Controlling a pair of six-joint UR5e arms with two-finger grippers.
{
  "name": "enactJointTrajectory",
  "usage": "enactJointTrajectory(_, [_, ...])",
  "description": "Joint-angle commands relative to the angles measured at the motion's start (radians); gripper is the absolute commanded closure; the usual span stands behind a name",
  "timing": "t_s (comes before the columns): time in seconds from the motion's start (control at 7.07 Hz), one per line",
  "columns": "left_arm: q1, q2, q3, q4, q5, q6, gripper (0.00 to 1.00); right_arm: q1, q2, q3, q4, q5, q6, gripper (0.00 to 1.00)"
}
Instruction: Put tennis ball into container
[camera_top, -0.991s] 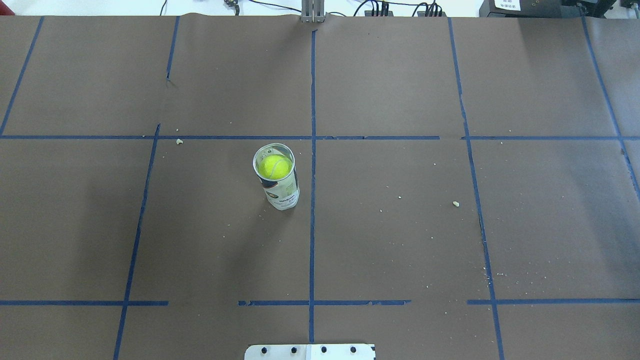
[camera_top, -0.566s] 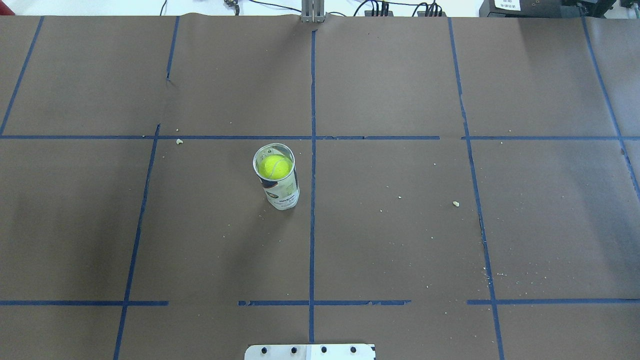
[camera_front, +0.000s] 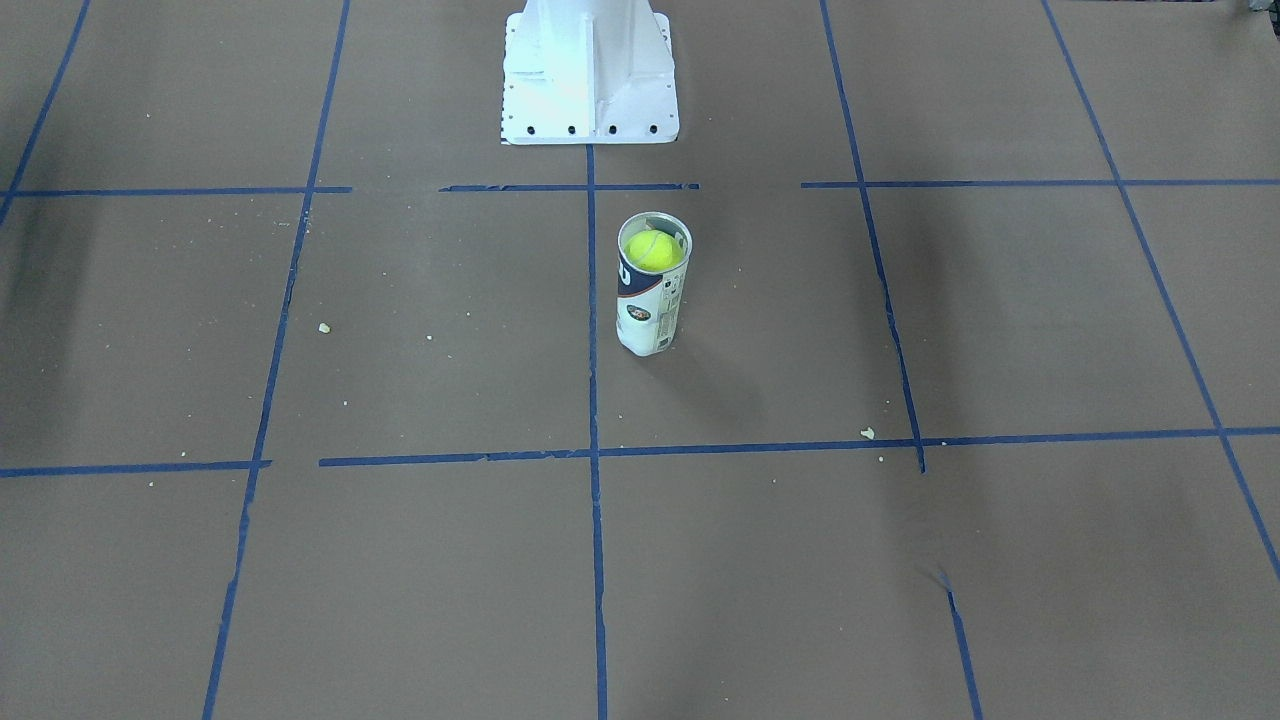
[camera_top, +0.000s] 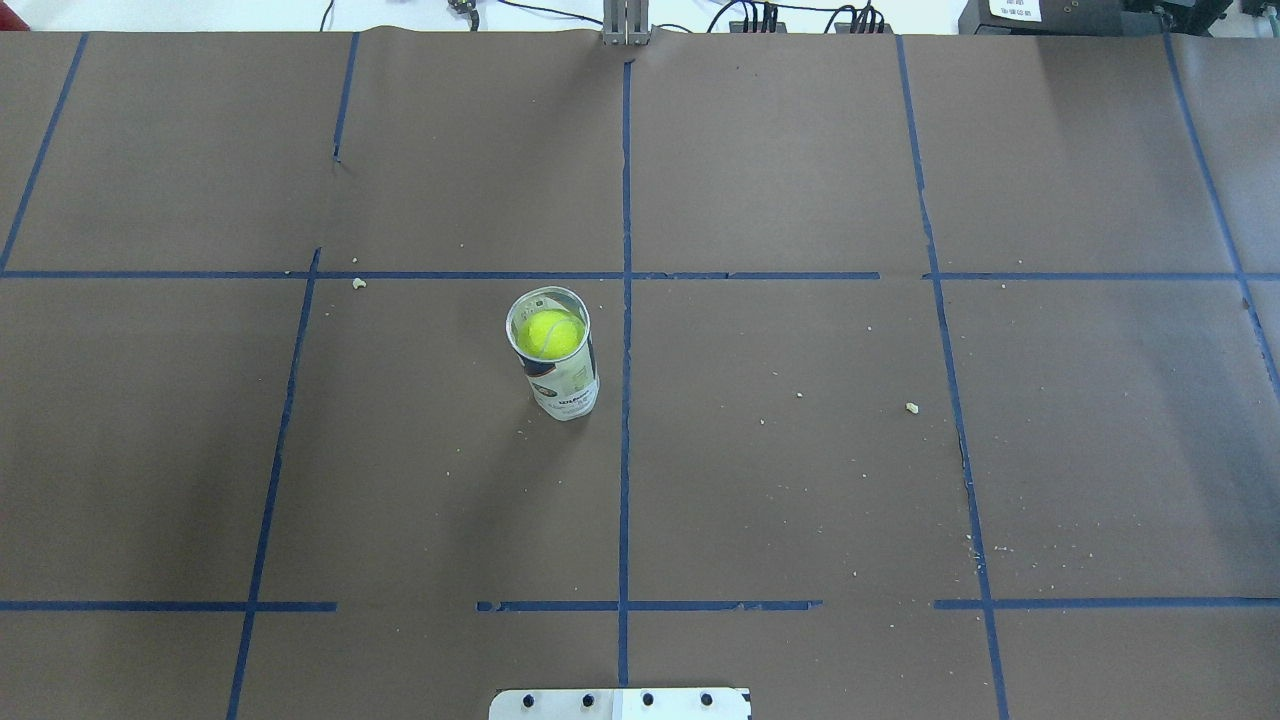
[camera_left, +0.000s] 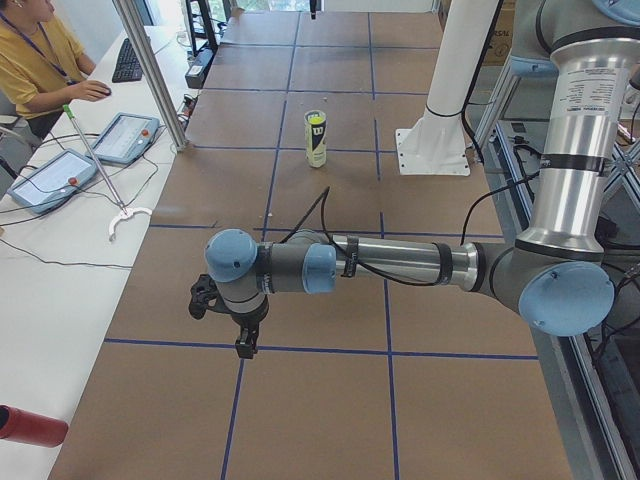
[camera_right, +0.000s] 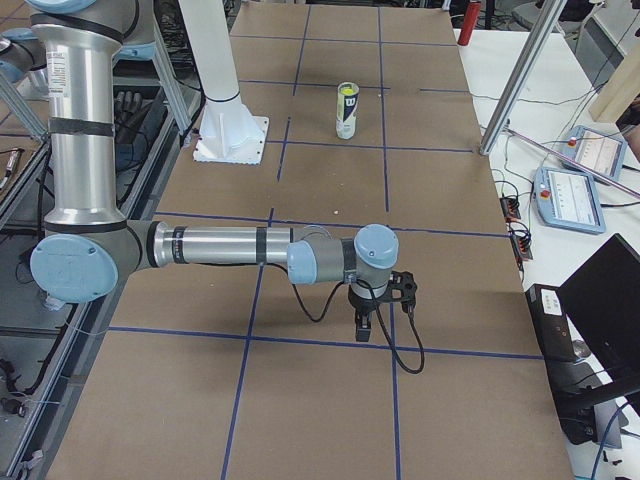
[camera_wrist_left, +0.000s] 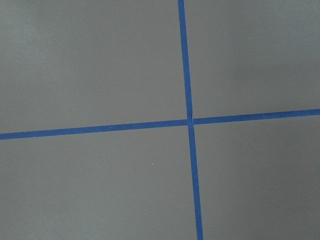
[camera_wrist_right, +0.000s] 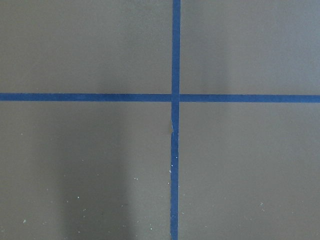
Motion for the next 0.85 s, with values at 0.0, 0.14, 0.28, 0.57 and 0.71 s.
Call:
enactJointTrajectory(0.0, [0.002,0.001,0.004,-0.041,-0.003,0.002,0.00,0.000,0.000,0.000,0.000,0.000,0.000,0.00])
enactJointTrajectory(0.14, [0.002,0.010,0.012,-0.040,-0.003,0.005,0.00,0.000,0.000,0.000,0.000,0.000,0.000,0.00])
enactJointTrajectory(0.28, [0.002,0.012,0.032,-0.041,-0.003,0.005,0.00,0.000,0.000,0.000,0.000,0.000,0.000,0.00])
enactJointTrajectory(0.57, [0.001,0.013,0.038,-0.032,0.000,0.002,0.00,0.000,0.000,0.000,0.000,0.000,0.000,0.00])
enactJointTrajectory(0.71, [0.002,0.013,0.036,0.006,0.000,0.002,0.00,0.000,0.000,0.000,0.000,0.000,0.000,0.00])
